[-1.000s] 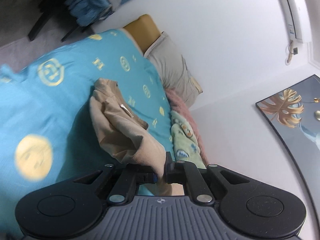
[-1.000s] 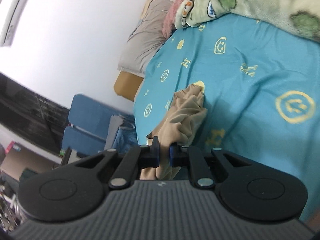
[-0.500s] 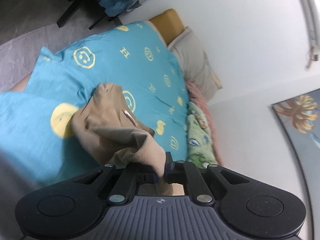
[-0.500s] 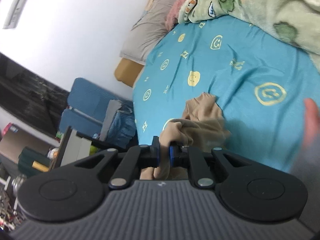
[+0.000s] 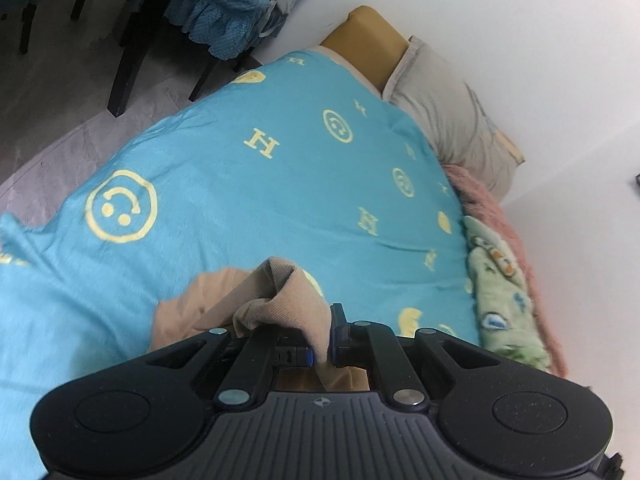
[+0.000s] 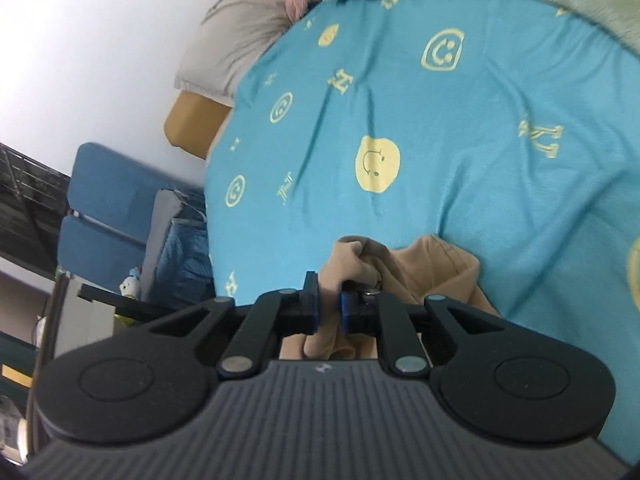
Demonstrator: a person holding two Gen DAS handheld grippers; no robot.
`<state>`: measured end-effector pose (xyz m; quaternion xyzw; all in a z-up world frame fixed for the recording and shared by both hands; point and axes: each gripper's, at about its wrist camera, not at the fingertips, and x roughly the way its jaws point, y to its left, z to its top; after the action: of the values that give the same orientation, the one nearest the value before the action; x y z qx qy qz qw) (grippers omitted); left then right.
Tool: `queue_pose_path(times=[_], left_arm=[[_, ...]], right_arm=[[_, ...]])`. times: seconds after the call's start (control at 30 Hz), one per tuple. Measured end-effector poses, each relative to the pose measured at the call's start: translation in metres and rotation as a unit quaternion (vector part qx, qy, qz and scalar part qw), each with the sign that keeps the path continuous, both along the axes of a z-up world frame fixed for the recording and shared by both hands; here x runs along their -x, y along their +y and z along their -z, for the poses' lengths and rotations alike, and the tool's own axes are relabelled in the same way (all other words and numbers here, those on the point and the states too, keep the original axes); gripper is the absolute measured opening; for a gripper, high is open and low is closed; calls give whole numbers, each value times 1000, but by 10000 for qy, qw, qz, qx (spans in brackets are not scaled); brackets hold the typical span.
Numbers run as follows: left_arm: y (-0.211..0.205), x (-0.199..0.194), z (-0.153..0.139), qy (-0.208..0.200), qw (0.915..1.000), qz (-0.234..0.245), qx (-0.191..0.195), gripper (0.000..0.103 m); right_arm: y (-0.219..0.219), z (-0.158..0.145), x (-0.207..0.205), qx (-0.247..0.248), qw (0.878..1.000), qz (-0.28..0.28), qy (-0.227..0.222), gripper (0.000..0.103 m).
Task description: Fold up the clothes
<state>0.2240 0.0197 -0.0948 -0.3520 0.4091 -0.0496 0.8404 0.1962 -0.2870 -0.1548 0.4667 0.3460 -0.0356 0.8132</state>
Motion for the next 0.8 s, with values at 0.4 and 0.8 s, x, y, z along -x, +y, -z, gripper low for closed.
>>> queue_pose_path(times=[0.4,0.8], left_arm=[[6,-15,23,-265,9984,502,-14,55],[-28,10,20,-1207,9710,1394,-1522,88]], right_arm=[[1,2,-9,-93,9986,-480,-196,49],[34,-14,2,1563,9759,-1312,-779,34]])
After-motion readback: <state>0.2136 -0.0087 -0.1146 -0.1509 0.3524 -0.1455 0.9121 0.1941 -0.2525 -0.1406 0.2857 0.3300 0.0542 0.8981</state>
